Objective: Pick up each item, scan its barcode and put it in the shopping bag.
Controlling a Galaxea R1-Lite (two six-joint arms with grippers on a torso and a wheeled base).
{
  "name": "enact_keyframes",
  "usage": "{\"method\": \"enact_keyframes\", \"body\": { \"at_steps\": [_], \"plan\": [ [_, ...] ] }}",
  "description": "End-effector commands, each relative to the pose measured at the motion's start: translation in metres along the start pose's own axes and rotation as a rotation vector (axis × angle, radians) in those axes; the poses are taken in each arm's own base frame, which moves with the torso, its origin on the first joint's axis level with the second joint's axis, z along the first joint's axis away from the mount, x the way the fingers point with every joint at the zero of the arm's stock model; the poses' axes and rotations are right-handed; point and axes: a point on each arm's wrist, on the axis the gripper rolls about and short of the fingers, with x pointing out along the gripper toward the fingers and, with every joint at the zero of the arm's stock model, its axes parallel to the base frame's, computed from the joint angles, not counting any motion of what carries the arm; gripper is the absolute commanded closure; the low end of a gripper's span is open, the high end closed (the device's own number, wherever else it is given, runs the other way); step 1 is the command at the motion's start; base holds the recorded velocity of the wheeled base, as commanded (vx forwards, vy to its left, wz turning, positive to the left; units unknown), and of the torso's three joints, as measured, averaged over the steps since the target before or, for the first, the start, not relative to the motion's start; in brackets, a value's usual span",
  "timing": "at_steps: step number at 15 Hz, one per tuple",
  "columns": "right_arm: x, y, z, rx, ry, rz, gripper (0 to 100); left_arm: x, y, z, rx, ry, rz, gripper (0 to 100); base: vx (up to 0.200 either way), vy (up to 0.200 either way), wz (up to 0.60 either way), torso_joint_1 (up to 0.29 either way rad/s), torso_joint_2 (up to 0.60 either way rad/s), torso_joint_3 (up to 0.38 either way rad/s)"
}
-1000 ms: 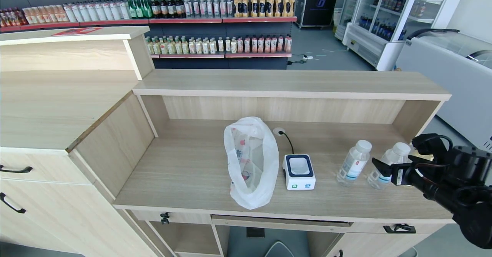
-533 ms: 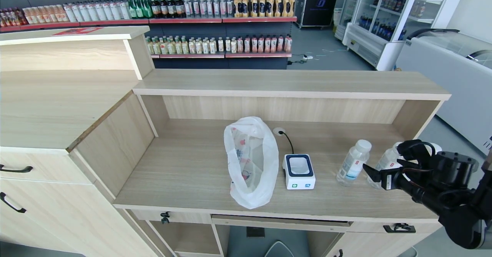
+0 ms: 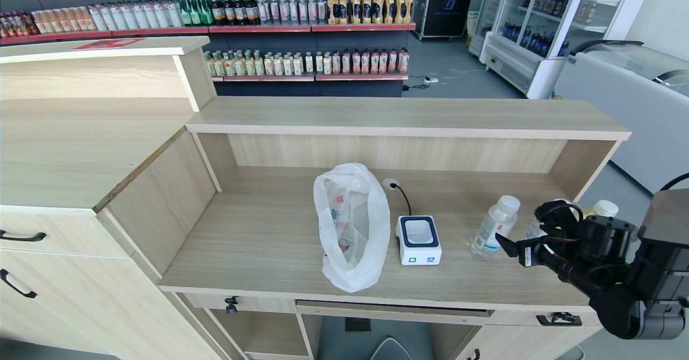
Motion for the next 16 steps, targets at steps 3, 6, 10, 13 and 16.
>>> {"method": "enact_keyframes", "body": {
  "at_steps": [3,6,10,13,16],
  "plan": [
    [0.020,0.006,-0.006,-0.005,-0.015,0.041,0,0.000,0.000,0.000,0.000,-0.001,0.000,0,0.000,0.000,0.00,0.000,0.00,0.000],
    [0.034,0.012,-0.005,-0.012,-0.038,0.056,0,0.000,0.000,0.000,0.000,-0.001,0.000,0,0.000,0.000,0.00,0.000,0.00,0.000],
    [0.046,0.025,-0.010,-0.020,-0.036,0.090,0,0.000,0.000,0.000,0.000,-0.001,0.000,0,0.000,0.000,0.00,0.000,0.00,0.000],
    [0.054,0.032,-0.009,-0.026,-0.055,0.105,0,0.000,0.000,0.000,0.000,-0.001,0.000,0,0.000,0.000,0.00,0.000,0.00,0.000],
    [0.061,0.037,-0.008,-0.031,-0.072,0.113,0,0.000,0.000,0.000,0.000,-0.001,0.000,0,0.000,0.000,0.00,0.000,0.00,0.000]
  ]
}}
